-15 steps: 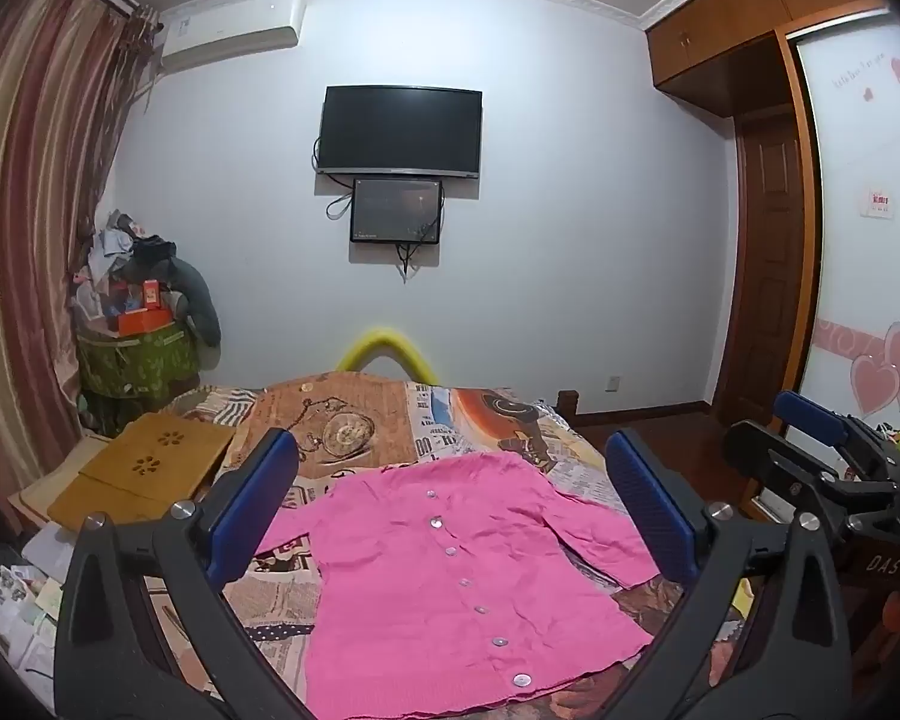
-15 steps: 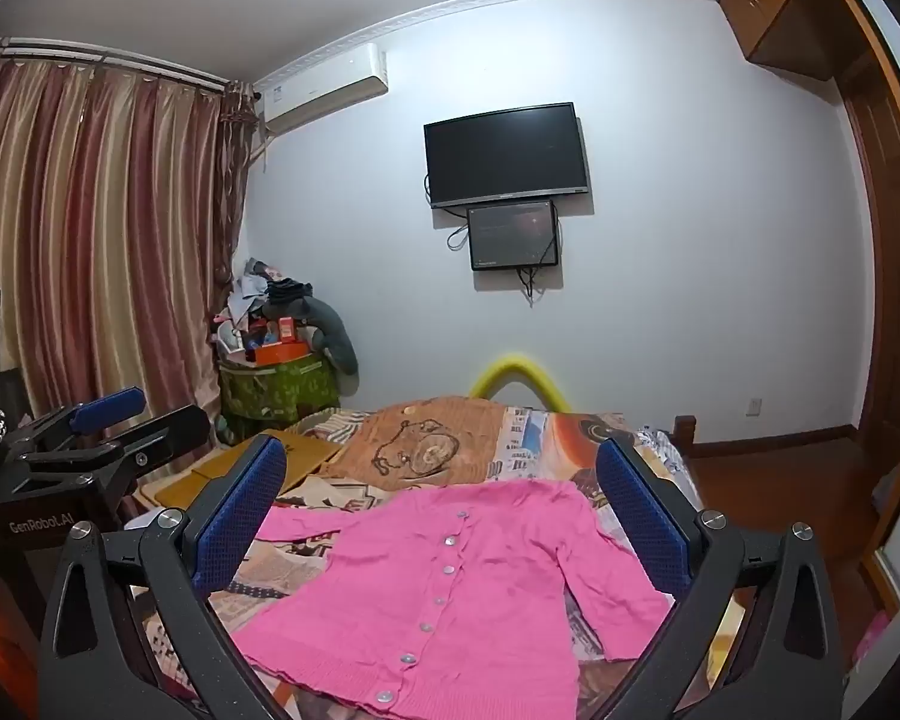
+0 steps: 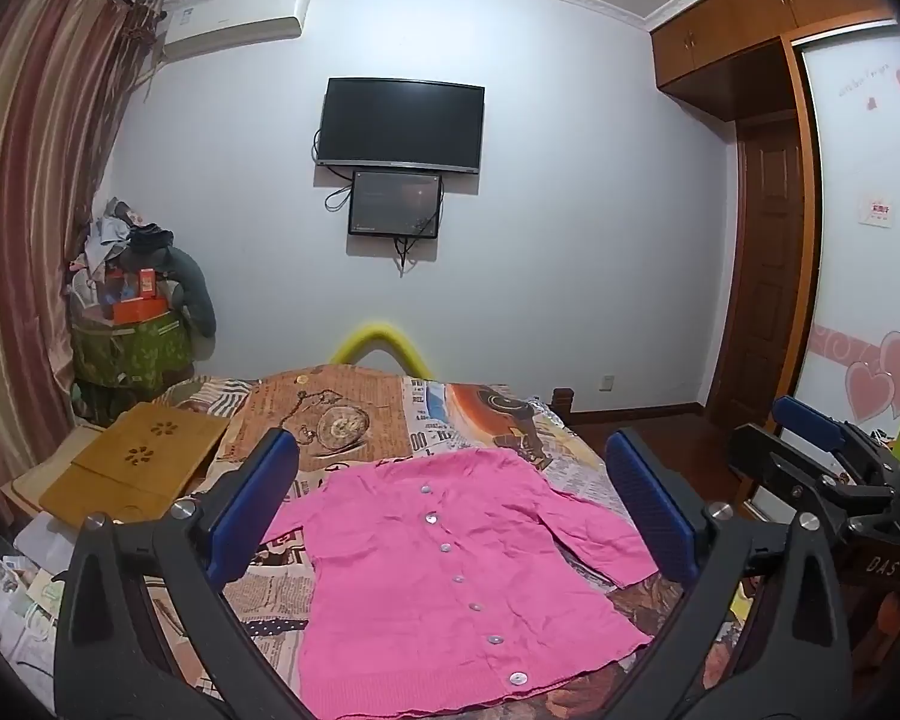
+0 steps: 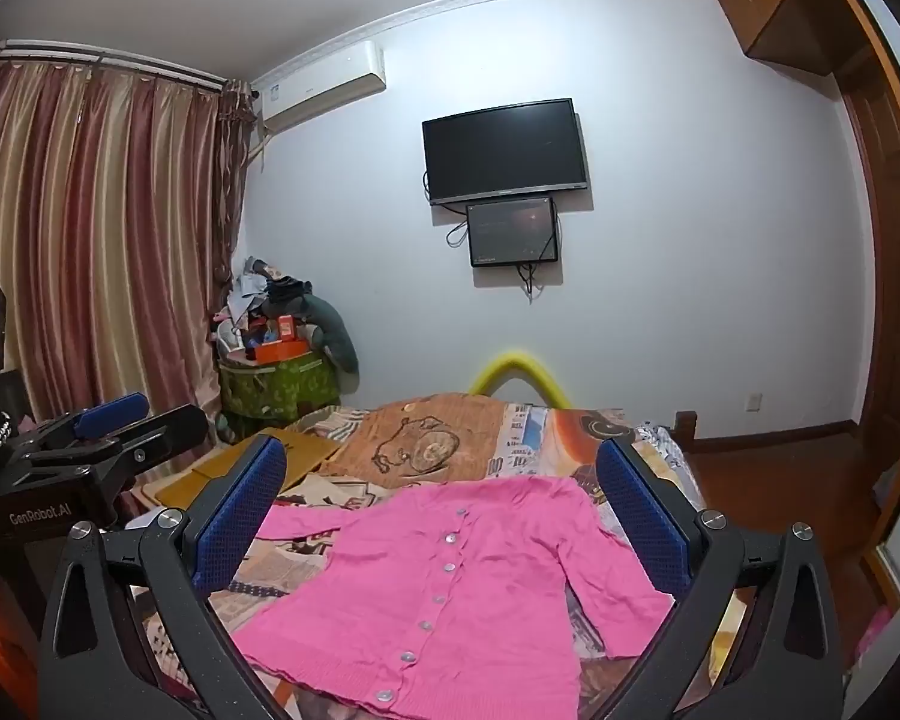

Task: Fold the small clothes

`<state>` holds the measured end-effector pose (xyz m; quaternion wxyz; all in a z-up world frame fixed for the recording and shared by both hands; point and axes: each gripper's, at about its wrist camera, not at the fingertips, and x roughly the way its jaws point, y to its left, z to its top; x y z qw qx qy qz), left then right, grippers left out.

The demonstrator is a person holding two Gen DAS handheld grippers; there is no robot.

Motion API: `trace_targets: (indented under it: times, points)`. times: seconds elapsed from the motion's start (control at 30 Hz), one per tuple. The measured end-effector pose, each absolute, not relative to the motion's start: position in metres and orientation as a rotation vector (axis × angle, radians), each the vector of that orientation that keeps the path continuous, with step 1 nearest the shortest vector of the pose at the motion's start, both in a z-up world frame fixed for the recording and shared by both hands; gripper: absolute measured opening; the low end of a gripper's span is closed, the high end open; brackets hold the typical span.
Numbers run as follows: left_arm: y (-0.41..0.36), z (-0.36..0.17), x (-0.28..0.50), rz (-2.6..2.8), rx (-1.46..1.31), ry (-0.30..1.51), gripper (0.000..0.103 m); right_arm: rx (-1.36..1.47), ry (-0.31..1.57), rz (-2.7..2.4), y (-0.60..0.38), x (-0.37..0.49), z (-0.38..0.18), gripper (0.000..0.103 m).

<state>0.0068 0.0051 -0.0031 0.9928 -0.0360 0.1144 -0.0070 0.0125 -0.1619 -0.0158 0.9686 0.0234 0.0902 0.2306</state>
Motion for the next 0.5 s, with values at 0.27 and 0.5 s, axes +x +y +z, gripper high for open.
trace_targets:
  times: [0.27,0.5]
  points:
    - [0.0072,-0.0026,0.0072,-0.006,-0.078,0.230,0.103,0.047,0.187,0.466,-0.1581,0.0130,-0.0146,0.103]
    - [0.0088,-0.0048,0.0085,-0.005,-0.081,0.231,0.103,0.052,0.191,0.460,-0.1575,0.0121,-0.0156,0.103]
